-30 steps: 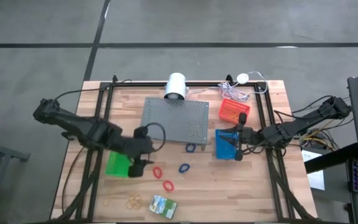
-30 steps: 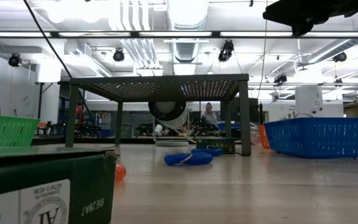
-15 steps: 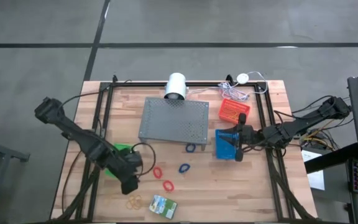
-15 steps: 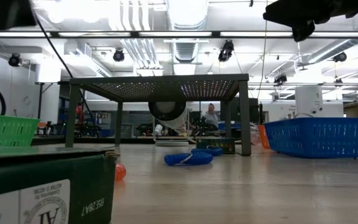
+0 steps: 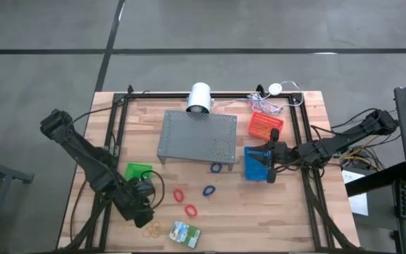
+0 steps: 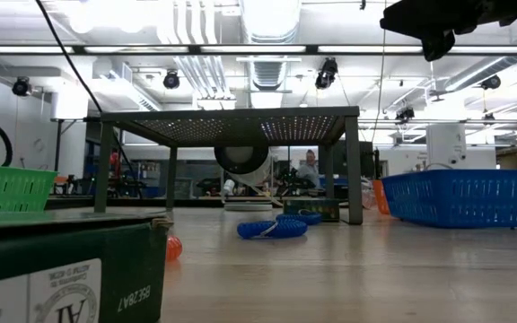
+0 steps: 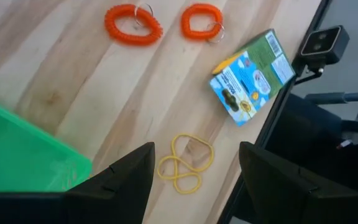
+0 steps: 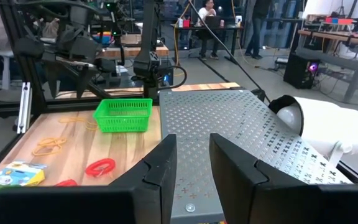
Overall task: Pick & Place Office Desk Supplies
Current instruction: Put the yellow rubber band into the orange bin
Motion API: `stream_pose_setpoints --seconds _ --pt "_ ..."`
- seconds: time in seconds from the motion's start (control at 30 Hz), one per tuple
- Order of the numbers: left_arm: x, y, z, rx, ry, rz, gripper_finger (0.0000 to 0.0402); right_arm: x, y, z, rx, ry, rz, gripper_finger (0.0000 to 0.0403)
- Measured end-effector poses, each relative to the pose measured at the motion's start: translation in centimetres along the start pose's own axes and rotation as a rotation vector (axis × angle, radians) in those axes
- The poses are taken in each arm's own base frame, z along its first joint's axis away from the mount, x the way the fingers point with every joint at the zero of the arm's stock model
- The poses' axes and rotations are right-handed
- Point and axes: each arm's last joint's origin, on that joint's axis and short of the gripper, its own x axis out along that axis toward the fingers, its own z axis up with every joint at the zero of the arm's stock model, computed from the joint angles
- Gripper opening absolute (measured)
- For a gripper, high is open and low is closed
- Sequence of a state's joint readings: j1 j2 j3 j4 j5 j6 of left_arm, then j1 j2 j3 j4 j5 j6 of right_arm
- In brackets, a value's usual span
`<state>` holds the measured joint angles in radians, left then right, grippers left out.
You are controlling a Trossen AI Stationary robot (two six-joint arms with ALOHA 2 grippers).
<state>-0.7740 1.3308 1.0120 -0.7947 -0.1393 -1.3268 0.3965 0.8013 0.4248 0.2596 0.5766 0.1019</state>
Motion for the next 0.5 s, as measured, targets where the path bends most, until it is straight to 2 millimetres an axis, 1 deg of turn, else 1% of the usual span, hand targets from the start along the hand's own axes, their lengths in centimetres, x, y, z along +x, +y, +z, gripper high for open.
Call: stream_pose_setpoints --seconds 0.3,0.5 --pt "-0.3 0.4 -2.4 -0.058 0.049 0.066 0.0238 0.0 0.0 0.0 -0.001 0.0 0.0 0.0084" --pt "-0.5 0.6 -3.6 -0.09 0.047 0.104 0.0238 0.0 0.0 0.0 0.0 0.0 0.0 0.0084"
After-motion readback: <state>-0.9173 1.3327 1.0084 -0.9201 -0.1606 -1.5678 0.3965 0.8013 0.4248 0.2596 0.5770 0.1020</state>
